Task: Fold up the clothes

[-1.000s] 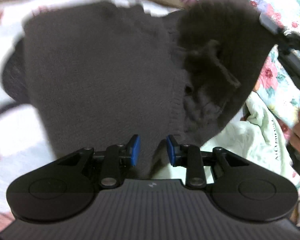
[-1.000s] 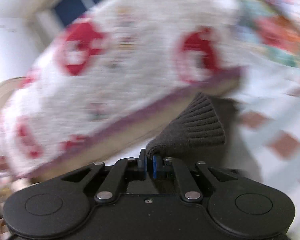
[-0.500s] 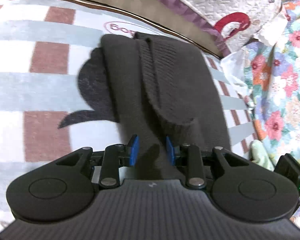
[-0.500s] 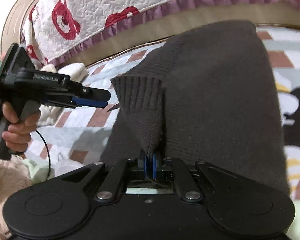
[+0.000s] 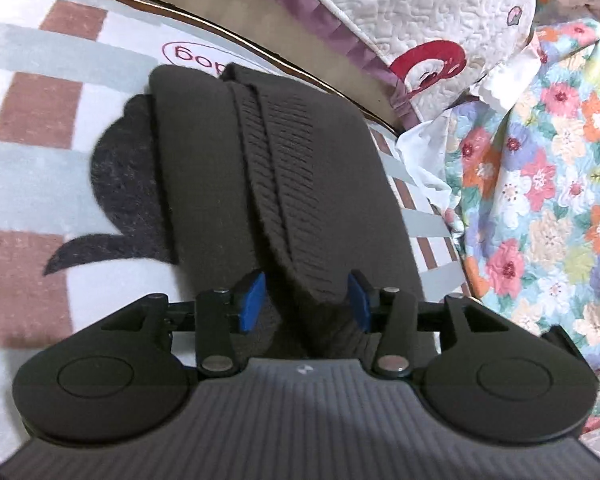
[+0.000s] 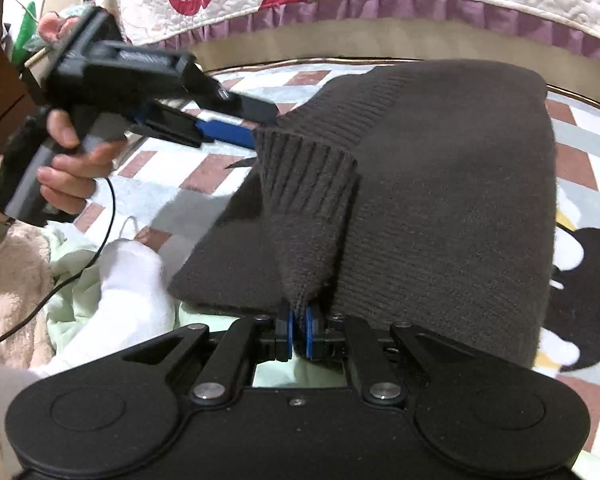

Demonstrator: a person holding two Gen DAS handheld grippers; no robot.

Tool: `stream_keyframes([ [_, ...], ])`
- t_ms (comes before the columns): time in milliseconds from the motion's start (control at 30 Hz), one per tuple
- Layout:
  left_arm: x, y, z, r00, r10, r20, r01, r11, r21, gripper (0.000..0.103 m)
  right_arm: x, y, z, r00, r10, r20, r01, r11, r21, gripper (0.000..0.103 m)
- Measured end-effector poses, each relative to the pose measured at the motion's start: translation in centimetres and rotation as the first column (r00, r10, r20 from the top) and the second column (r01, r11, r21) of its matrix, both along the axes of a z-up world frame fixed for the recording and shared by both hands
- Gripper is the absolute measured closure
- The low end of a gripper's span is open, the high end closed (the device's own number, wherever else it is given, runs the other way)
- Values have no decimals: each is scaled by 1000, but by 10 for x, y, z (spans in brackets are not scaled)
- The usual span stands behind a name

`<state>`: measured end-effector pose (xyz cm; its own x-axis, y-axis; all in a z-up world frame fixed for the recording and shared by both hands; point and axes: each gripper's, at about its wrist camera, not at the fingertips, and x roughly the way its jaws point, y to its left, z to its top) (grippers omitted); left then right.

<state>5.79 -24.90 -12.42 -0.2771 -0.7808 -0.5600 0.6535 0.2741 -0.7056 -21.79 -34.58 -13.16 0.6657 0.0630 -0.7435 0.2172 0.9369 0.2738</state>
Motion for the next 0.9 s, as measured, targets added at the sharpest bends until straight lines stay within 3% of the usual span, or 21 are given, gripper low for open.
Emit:
stream_keyframes([
  [67,1,-10,-5,1000,14,-15,-14,1000,-19,51,-3,0,0,1000,13,-4,-14,1000,-3,95],
  [133,1,-20,-10,999,41,-24,-41,999,-11,56,-6,-1,-1,1000,27,-9,-27,1000,-6,94],
  [167,-4,-25,-8,1000,32,2,-32,999,13,86,-7,-1,-1,999,34,-11,-34,999,-8,94],
  [200,-12,-26,0,998,11,62,-12,1000,16,99,-9,-1,-1,999,40,-14,-41,999,-9,94],
  [267,-31,-22,22,979,-14,204,12,1000,11,99,-11,-5,0,999,30,-20,-30,1000,-7,94],
  [333,-51,-6,52,929,3,370,3,1000,-15,99,-12,-9,4,1000,17,-24,-18,1000,-15,94],
  [400,-67,19,78,896,48,441,-18,997,-71,99,-12,-9,12,1000,26,-16,-26,999,-31,94],
  [533,-63,15,56,915,39,402,-57,998,34,99,-13,-7,27,998,63,-9,-64,997,-49,94],
  [633,-43,6,18,950,52,309,-102,984,147,99,-2,2,12,994,76,-79,-83,992,-92,94],
  [700,-31,11,15,971,92,221,-124,983,138,99,1,10,7,990,99,-98,-109,988,-107,93],
  [767,-26,14,21,976,97,196,-123,985,124,99,-1,11,13,991,108,-82,-115,989,-89,92],
  [900,-25,12,20,977,98,189,-126,981,146,99,-10,-15,35,998,50,27,-52,996,72,86],
])
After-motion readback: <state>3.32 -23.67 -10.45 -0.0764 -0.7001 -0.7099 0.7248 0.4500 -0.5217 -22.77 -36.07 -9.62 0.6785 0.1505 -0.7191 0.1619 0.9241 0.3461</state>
